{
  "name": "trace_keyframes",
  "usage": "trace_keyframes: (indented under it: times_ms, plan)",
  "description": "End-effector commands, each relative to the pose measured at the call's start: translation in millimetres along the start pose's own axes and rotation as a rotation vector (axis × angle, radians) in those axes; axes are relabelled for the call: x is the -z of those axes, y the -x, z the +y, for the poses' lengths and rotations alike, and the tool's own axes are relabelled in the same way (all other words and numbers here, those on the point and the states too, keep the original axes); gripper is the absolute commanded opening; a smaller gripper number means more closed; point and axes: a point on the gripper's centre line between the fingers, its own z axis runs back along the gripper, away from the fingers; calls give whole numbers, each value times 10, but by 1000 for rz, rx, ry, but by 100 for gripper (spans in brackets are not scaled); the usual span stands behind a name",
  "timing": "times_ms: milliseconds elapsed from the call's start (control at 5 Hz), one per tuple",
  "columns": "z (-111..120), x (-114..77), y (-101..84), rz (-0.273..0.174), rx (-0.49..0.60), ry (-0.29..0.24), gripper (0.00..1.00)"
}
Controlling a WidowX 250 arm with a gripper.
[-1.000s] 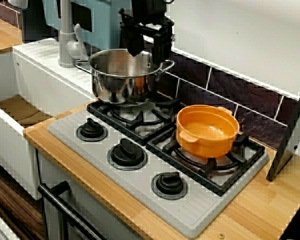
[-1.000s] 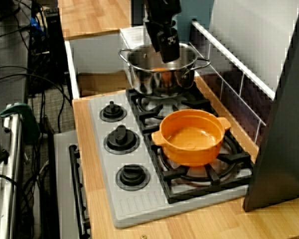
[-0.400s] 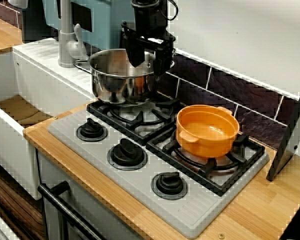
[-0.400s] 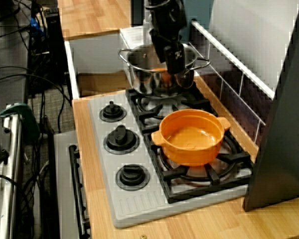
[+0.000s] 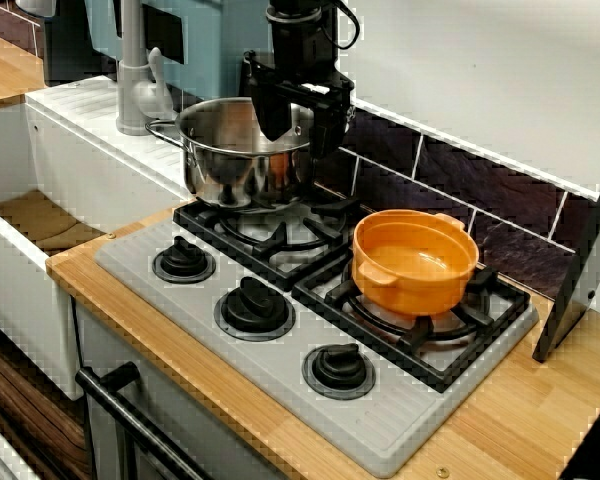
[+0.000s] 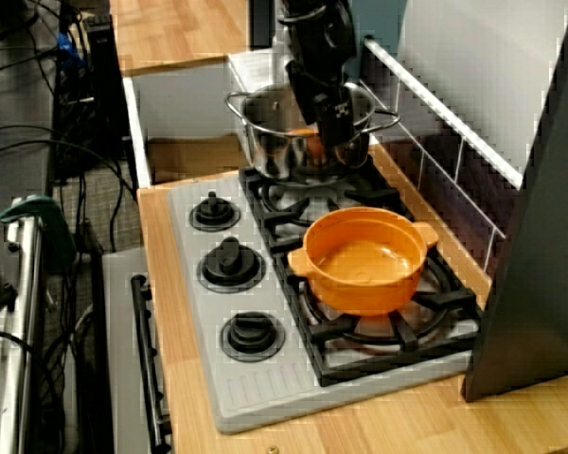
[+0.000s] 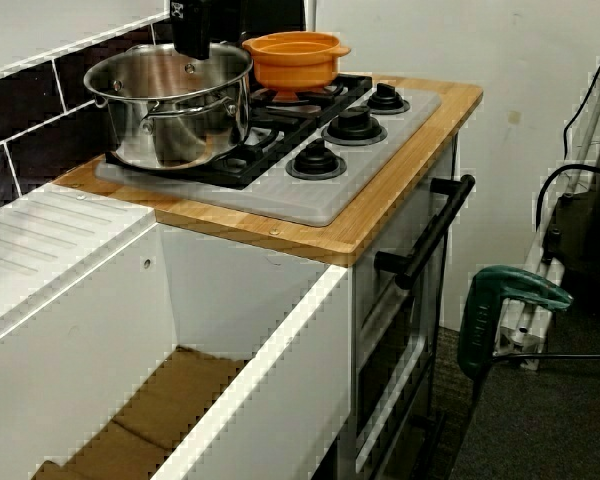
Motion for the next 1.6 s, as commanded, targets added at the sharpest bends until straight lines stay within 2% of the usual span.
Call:
trace_keyframes:
  times_ms: [0, 800, 1400]
  plan:
    - [-1, -23, 41, -31, -1, -15, 100]
    - [-230, -41, 101, -31, 8, 8, 100]
    - [-367, -15, 231, -9, 52, 8, 100]
